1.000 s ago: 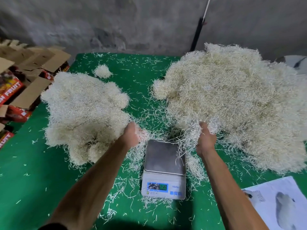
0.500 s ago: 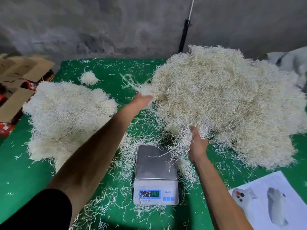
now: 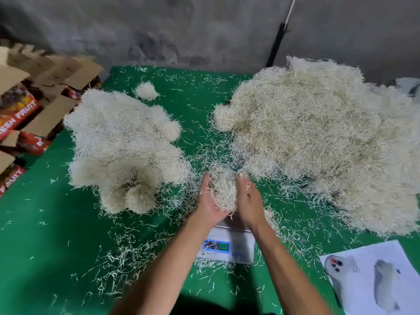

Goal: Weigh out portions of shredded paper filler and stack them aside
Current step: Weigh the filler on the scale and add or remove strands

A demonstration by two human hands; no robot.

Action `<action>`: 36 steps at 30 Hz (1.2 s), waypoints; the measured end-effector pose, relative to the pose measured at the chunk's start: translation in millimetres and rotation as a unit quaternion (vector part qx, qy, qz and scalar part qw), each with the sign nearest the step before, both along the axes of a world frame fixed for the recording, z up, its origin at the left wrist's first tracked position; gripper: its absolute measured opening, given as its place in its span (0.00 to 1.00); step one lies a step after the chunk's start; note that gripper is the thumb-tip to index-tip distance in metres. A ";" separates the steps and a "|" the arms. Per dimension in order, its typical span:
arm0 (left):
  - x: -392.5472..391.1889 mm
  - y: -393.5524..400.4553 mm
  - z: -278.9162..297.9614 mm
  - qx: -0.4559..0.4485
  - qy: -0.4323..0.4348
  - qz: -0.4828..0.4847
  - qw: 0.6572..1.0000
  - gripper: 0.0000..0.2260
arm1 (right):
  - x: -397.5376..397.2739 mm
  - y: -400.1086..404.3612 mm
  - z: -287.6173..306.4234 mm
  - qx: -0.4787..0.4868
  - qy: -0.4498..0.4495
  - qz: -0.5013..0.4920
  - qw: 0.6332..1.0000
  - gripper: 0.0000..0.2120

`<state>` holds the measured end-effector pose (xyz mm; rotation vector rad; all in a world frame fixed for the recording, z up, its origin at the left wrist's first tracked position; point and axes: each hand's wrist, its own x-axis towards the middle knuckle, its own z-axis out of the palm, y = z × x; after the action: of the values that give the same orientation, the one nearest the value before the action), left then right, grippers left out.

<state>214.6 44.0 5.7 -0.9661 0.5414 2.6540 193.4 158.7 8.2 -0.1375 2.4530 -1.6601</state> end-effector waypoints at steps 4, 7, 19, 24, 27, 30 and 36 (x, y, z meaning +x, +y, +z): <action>3.8 5.3 -5.5 -0.207 -0.096 0.089 0.970 0.06 | 20.7 -16.6 -9.2 0.023 -0.067 0.095 0.993 0.31; 3.7 -1.7 -2.3 -0.172 -0.101 0.147 0.969 0.03 | 34.5 -21.7 -13.5 -0.081 -0.072 0.076 0.991 0.12; 36.9 -14.4 -14.9 -0.521 0.063 -0.042 0.850 0.22 | 32.2 -6.1 -27.6 0.017 -0.064 0.018 0.998 0.28; 53.6 -37.1 -36.6 -0.605 0.009 -0.157 0.781 0.13 | 7.6 17.1 -43.8 0.276 0.044 0.095 0.955 0.41; 71.0 -47.3 -46.5 -0.635 -0.017 -0.161 0.756 0.17 | 9.5 41.3 -49.2 0.217 -0.005 0.074 0.973 0.45; 87.6 -54.1 -55.2 -0.630 -0.011 -0.136 0.765 0.16 | 22.7 61.9 -53.3 0.079 -0.037 -0.006 0.996 0.51; 109.8 -53.3 -69.1 -0.589 0.011 -0.103 0.801 0.09 | 53.9 77.6 -64.7 -0.013 -0.066 -0.082 0.994 0.37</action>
<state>324.4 -9.3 -63.4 -0.9907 2.2718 1.9243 247.4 236.3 -56.5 0.1706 2.4009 -1.7043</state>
